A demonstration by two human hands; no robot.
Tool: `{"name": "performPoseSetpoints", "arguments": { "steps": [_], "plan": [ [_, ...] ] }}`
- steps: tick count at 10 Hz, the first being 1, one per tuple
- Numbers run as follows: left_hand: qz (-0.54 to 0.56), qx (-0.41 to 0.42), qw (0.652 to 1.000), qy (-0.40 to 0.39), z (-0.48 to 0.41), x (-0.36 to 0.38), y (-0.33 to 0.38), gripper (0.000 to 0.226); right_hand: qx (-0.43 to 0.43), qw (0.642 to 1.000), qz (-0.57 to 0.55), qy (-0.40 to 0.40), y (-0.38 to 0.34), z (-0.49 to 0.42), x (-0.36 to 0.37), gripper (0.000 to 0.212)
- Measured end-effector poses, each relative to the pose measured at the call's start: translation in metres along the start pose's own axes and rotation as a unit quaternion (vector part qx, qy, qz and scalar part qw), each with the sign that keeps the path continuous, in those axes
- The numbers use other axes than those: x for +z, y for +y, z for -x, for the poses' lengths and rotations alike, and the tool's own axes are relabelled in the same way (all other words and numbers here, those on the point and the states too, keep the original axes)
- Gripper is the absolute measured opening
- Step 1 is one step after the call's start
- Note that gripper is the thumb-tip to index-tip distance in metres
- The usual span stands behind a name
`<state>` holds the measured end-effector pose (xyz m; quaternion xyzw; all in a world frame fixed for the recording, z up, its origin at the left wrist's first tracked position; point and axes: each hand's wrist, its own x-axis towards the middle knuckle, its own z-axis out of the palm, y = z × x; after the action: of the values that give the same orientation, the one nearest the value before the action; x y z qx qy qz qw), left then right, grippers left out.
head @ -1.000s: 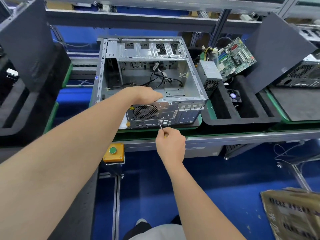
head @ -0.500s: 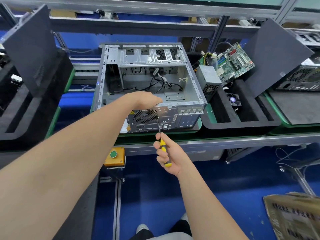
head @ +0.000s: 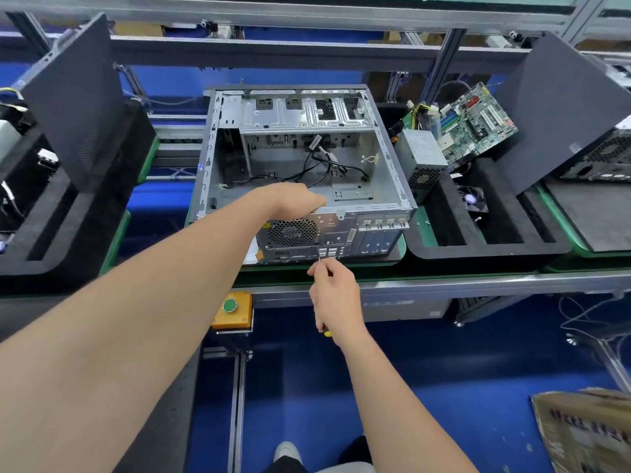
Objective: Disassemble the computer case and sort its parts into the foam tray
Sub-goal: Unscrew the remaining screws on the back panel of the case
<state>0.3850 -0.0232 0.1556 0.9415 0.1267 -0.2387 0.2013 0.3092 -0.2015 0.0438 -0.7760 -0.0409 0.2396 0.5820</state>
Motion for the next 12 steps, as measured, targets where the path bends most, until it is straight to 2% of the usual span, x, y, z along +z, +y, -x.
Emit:
{"name": "performPoseSetpoints", "arguments": {
  "steps": [1, 2, 3, 4, 5, 6, 7, 8, 9, 10, 11, 12],
  "plan": [
    [0.019, -0.010, 1.000, 0.016, -0.004, 0.002, -0.004, 0.037, -0.070, 0.927, 0.348, 0.119, -0.001, 0.005, 0.016, 0.020],
    [0.020, -0.011, 1.000, 0.011, -0.004, 0.002, -0.005, 0.036, -0.078, 0.904, 0.387, 0.166, 0.001, 0.005, 0.021, 0.020],
    [0.022, -0.010, 1.000, 0.012, -0.004, 0.002, -0.005, 0.035, -0.080, 0.949, 0.271, 0.142, 0.001, 0.004, 0.014, 0.027],
    [0.024, -0.011, 1.000, 0.012, -0.007, 0.003, -0.007, 0.038, 0.036, 0.994, 0.074, 0.076, -0.001, -0.002, 0.004, 0.030],
    [0.025, -0.004, 0.999, 0.019, -0.009, 0.004, -0.009, 0.039, 0.126, 0.984, -0.121, -0.037, 0.003, -0.006, -0.010, 0.029],
    [0.025, -0.006, 0.999, 0.024, -0.010, 0.004, -0.010, 0.037, 0.156, 0.914, -0.339, -0.159, 0.012, -0.007, -0.022, 0.025],
    [0.026, -0.005, 0.999, 0.020, -0.009, 0.003, -0.010, 0.043, 0.208, 0.799, -0.512, -0.239, 0.017, -0.002, -0.019, 0.028],
    [0.030, -0.009, 0.999, 0.018, -0.006, 0.002, -0.008, 0.044, 0.241, 0.618, -0.685, -0.301, 0.014, 0.005, -0.004, 0.036],
    [0.031, -0.013, 0.999, 0.019, -0.003, 0.002, -0.005, 0.042, 0.228, 0.628, -0.692, -0.275, 0.011, 0.004, -0.004, 0.033],
    [0.032, -0.016, 0.999, 0.017, -0.001, 0.001, -0.004, 0.040, 0.225, 0.742, -0.587, -0.233, 0.006, 0.001, -0.011, 0.027],
    [0.031, -0.009, 0.999, 0.016, -0.001, 0.000, -0.003, 0.041, 0.166, 0.918, -0.336, -0.130, -0.001, -0.001, -0.013, 0.023],
    [0.033, -0.012, 0.999, 0.021, 0.000, 0.000, -0.002, 0.039, 0.005, 1.000, 0.021, -0.009, -0.003, 0.001, -0.010, 0.026]
  ]
}}
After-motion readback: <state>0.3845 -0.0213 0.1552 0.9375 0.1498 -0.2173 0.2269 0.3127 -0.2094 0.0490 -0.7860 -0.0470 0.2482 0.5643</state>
